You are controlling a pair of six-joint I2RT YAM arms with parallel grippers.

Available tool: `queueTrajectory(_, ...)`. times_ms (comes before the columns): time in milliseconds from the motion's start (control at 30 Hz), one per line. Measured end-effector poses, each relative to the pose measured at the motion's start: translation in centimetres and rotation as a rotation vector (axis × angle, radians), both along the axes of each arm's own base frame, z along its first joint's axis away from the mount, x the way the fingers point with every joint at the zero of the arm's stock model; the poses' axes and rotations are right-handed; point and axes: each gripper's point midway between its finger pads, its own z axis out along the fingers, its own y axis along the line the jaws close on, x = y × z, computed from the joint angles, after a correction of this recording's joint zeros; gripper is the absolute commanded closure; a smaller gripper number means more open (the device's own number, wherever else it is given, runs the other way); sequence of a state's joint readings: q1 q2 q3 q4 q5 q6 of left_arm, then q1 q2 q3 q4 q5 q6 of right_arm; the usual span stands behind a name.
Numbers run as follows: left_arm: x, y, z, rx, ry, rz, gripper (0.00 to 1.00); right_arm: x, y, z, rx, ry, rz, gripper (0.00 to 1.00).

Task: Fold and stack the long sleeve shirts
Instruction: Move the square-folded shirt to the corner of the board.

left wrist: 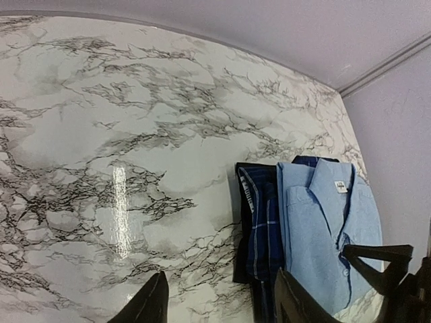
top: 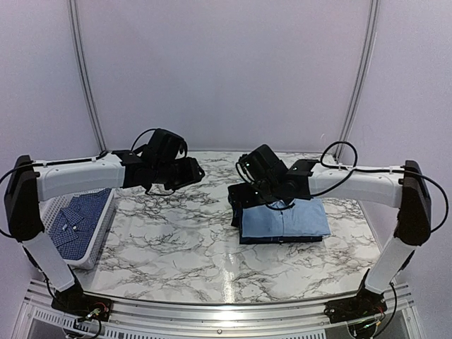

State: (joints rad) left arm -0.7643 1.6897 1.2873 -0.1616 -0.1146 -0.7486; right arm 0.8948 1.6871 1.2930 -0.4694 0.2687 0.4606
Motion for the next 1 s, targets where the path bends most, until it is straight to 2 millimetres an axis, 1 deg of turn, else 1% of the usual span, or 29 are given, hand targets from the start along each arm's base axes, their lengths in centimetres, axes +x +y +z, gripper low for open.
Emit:
queueTrajectory(67, -0.1, 1.2, 0.8, -0.002, -0.017, 0.011, 0.37, 0.4, 2.3, 0.0, 0.035, 0.005, 0.034, 0.01)
queueTrajectory(133, -0.2, 2.3, 1.1, 0.0, -0.027, 0.022, 0.33, 0.9, 4.1, -0.4, 0.062, 0.016, 0.061, 0.02)
queueTrajectory(233, -0.4, 3.6, 1.3, 0.008, -0.035, 0.034, 0.28, 1.8, 6.8, -1.5, 0.092, 0.041, 0.093, 0.02)
queueTrajectory(333, -0.7, 4.6, 1.1, 0.02, -0.036, 0.039, 0.21, 2.6, 8.8, -2.9, 0.103, 0.07, 0.113, 0.01)
queueTrajectory(400, -0.9, 5.2, 1.0, 0.027, -0.037, 0.041, 0.18, 2.6, 9.3, -3.8, 0.102, 0.085, 0.119, 0.02)
queueTrajectory(467, -1.1, 5.6, 1.0, 0.03, -0.041, 0.041, 0.14, 2.4, 9.3, -4.1, 0.098, 0.095, 0.123, 0.02)
queueTrajectory(567, -1.3, 6.1, 0.9, 0.035, -0.043, 0.041, 0.09, 2.4, 9.3, -4.0, 0.102, 0.096, 0.121, 0.02)
queueTrajectory(667, -1.4, 6.2, 0.7, 0.042, -0.042, 0.035, 0.06, 2.2, 9.1, -4.1, 0.098, 0.104, 0.117, 0.01)
queueTrajectory(733, -1.4, 6.2, 0.6, 0.045, -0.041, 0.031, 0.03, 1.8, 8.7, -3.8, 0.096, 0.11, 0.112, 0.02)
queueTrajectory(800, -1.4, 6.3, 0.6, 0.047, -0.042, 0.03, 0.01, 0.8, 7.6, -3.4, 0.094, 0.117, 0.1, 0.02)
queueTrajectory(867, -1.3, 6.3, 0.6, 0.048, -0.043, 0.031, 0.01, -0.8, 5.6, -2.7, 0.091, 0.127, 0.083, 0.01)
queueTrajectory(1000, -1.4, 6.3, 0.6, 0.045, -0.041, 0.026, 0.01, -4.1, 2.3, -1.0, 0.099, 0.145, 0.053, 0.01)
